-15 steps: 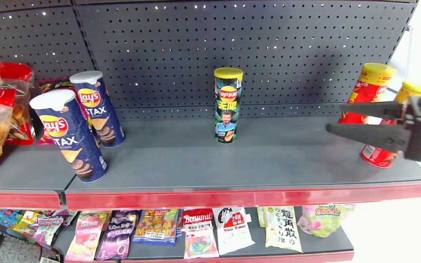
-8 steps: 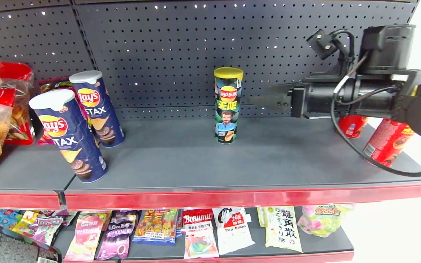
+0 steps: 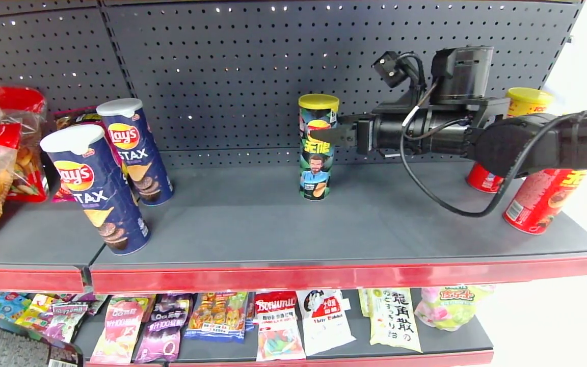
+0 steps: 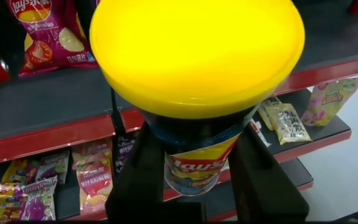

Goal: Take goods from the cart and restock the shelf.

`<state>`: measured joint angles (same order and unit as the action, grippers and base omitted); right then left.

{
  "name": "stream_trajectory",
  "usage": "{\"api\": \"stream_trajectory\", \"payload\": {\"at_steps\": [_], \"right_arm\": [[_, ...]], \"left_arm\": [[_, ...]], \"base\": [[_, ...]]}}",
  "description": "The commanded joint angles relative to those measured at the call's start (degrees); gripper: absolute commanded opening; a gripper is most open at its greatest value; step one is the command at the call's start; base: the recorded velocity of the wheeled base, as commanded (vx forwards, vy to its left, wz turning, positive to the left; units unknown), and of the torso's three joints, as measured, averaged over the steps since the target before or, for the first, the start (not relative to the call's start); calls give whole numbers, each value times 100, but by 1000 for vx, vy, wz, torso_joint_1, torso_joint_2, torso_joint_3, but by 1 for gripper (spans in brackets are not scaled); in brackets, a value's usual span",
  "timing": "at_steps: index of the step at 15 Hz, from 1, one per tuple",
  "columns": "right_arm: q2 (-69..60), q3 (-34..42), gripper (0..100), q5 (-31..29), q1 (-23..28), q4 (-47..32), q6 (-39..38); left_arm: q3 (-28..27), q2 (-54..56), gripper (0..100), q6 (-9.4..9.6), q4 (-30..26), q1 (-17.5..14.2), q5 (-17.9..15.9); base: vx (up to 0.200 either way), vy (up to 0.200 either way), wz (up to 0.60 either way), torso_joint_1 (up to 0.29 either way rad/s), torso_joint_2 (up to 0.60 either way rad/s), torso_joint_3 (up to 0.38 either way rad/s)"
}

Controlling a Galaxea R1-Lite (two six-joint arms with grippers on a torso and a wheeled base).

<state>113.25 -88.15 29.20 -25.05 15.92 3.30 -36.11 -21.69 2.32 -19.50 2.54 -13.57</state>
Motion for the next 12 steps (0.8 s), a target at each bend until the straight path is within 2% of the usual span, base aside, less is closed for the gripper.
{"api": "stream_trajectory", "payload": {"at_steps": [1,4,8,12], "right_arm": [[285,-159,100,-142,-52,-1,4],[373,-211,100,-169,-52,8,12],[698,-704,100,-107,-44,8,74],[821,-747,100,-151,-52,16,83]], "left_arm": [[-1,15,0,-3,-1,1,3],[-1,24,0,-3,-1,1,3],[-1,77,0,6,-1,1,12],[25,77,0,-3,-1,1,47]], "base": [[0,0,0,0,0,0],[0,0,0,0,0,0],[0,0,0,0,0,0],[0,0,0,0,0,0]]}}
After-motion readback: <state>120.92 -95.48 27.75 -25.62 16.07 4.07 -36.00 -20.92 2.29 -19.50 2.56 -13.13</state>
